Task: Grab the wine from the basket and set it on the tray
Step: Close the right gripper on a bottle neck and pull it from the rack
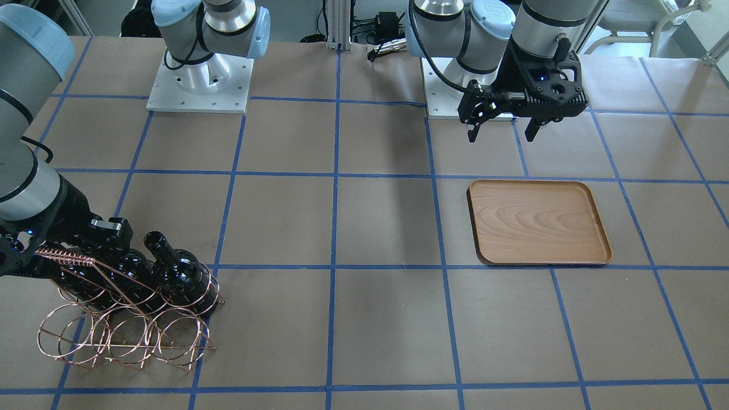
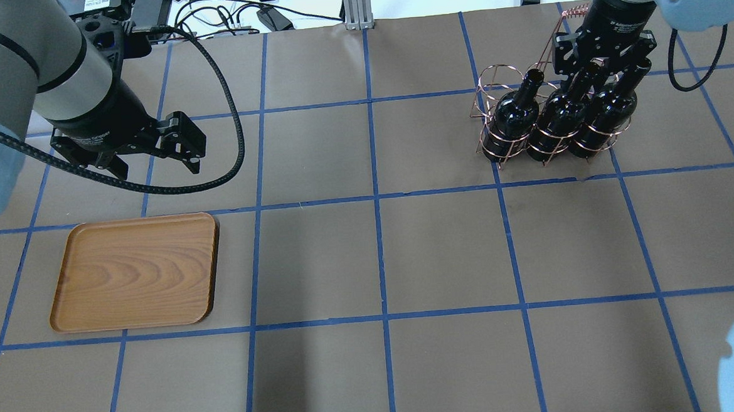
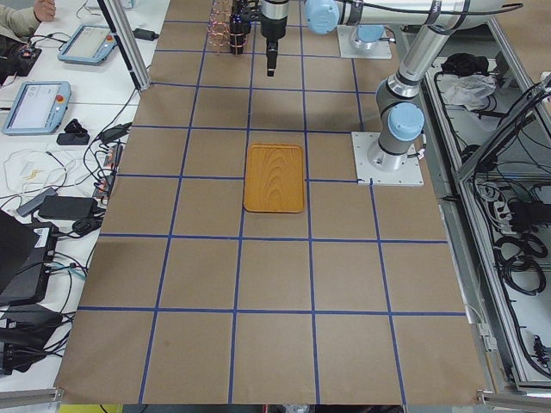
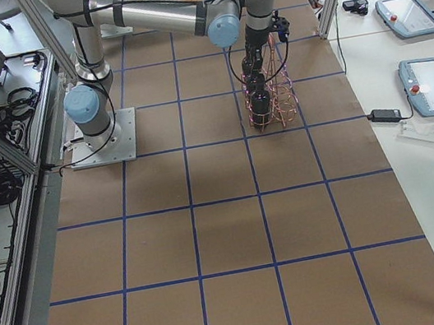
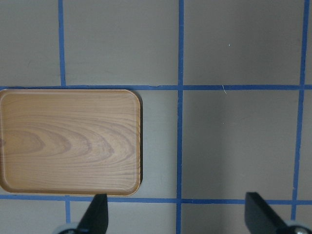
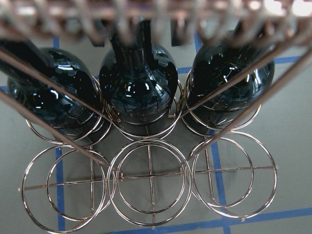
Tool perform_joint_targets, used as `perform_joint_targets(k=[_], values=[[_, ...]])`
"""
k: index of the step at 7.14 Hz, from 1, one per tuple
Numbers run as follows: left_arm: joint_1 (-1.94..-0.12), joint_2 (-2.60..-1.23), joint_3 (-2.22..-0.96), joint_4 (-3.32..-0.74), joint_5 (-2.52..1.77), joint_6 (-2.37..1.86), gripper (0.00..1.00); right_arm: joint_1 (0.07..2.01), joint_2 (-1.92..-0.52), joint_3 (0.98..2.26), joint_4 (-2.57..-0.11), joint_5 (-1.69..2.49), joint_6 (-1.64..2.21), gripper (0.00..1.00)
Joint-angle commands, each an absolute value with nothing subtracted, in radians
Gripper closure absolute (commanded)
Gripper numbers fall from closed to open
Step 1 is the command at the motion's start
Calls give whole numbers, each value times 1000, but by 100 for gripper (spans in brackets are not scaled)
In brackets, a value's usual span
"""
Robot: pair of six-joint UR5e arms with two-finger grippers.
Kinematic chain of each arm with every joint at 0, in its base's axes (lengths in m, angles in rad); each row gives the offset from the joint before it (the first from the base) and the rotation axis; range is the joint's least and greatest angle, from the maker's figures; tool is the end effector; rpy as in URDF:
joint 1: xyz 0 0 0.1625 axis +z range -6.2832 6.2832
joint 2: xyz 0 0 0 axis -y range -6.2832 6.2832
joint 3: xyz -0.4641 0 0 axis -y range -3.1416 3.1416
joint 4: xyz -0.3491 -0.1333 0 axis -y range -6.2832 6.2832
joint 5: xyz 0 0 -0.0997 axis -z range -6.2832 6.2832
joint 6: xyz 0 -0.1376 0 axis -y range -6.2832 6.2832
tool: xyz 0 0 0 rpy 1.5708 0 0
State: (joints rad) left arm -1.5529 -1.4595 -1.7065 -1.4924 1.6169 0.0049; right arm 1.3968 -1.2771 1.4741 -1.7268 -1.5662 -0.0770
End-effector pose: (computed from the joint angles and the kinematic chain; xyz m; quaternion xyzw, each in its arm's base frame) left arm -0.1197 -0.4066 0.4833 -0.0071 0.9993 -0.0267 0.0233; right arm 0.0331 -0.5852 0.3968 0.0485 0.9986 0.0200 0.0048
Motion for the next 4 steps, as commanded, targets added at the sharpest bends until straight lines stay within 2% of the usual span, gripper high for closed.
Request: perform_joint_targets(k=[1,2,4], values=[[-1552,-1457,-1706,-1506,1620,6,0,1397,-1279,1468,-1727,-1566,-75,83],[-1552,-1457,-1706,-1508,1620,6,0,1397,-1288,1460,-1727,-1566,-75,94],[-1552,-1457,-1700,-1517,1629,20,0,1422,-1330,1349,-1622,-1566,-71,95]])
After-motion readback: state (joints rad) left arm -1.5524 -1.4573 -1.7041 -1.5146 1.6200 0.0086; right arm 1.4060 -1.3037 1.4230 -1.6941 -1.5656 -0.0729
